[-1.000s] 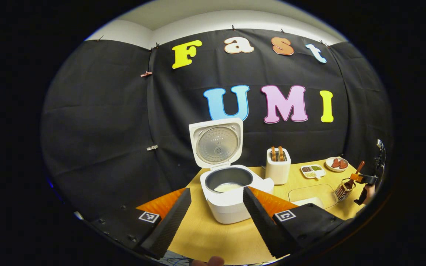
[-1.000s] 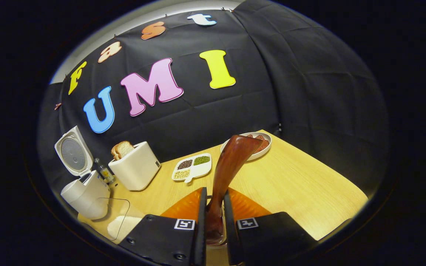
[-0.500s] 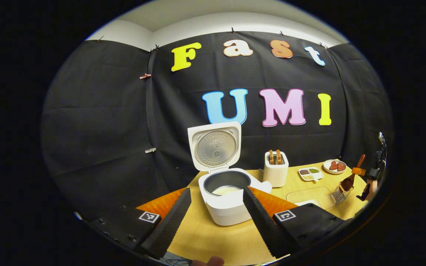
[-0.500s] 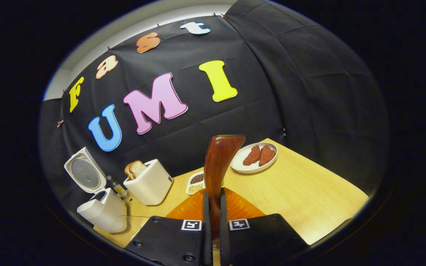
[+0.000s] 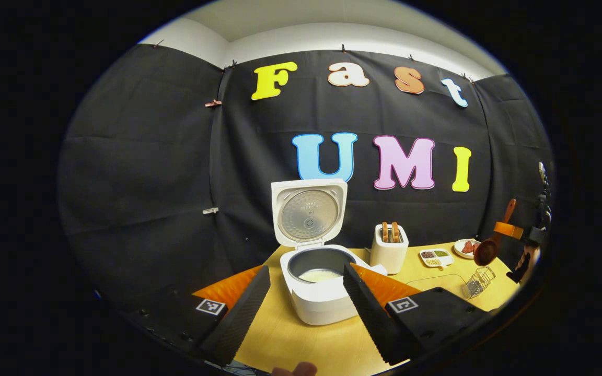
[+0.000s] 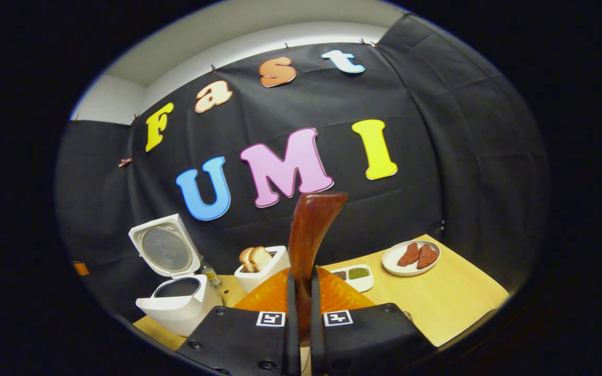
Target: Close the left gripper, press the button to open the rice cooker; take a wooden spoon from the chopstick holder with the right hand, scoop a spoonful of rice and pour it into the rice cooker, then put the wooden spoon back into the chopstick holder.
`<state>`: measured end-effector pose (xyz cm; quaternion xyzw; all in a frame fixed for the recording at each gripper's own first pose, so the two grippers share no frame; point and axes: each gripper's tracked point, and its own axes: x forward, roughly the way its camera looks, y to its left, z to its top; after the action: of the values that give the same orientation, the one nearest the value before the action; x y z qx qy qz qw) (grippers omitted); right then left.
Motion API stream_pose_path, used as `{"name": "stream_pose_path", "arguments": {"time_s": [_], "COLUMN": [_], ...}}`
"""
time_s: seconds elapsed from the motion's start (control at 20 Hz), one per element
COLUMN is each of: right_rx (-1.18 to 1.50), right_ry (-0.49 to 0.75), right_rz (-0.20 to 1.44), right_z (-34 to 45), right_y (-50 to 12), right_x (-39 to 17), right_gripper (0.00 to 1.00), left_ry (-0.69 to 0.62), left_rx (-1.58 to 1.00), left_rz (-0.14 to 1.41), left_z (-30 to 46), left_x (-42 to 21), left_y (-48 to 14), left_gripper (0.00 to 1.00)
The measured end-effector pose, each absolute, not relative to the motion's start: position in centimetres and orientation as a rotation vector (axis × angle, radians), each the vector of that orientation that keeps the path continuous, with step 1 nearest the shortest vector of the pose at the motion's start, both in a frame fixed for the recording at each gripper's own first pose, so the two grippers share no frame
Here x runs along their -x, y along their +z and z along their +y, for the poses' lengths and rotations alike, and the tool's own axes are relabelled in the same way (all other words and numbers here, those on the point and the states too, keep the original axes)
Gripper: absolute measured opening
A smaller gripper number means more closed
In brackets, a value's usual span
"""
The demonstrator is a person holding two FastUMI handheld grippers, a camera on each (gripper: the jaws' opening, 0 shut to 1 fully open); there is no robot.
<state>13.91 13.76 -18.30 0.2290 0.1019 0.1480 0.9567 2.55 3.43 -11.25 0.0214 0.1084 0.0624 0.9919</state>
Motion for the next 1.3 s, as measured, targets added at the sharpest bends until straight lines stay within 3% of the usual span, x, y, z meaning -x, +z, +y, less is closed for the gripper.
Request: {"name": "stream_pose_path", "arguments": {"time_s": [0.25, 0.65, 0.8, 1.3], "right_rx": [-0.176, 0.197, 0.095, -0.673], "right_ry": [0.354, 0.359, 0.329, 0.171], "right_rz": [0.304, 0.456, 0.505, 0.696], "right_z": [21.3, 26.1, 27.1, 29.5], "right_y": [-24.2, -33.7, -34.8, -34.6], "right_x": [-12.2, -9.6, -8.7, -8.7], "right_gripper": [0.12, 0.12, 0.12, 0.12], "left_ry": [0.112, 0.122, 0.128, 0.159], "left_rx": [-0.034, -0.009, -0.008, 0.024], "left_rz": [0.218, 0.242, 0.249, 0.259], "left_z": [5.2, 8.1, 8.7, 10.3], "left_x": [-2.9, -2.4, -2.3, -1.7], "left_y": [-11.8, -12.9, -13.2, -13.5], "left_gripper": [0.97, 0.97, 0.97, 0.97]}}
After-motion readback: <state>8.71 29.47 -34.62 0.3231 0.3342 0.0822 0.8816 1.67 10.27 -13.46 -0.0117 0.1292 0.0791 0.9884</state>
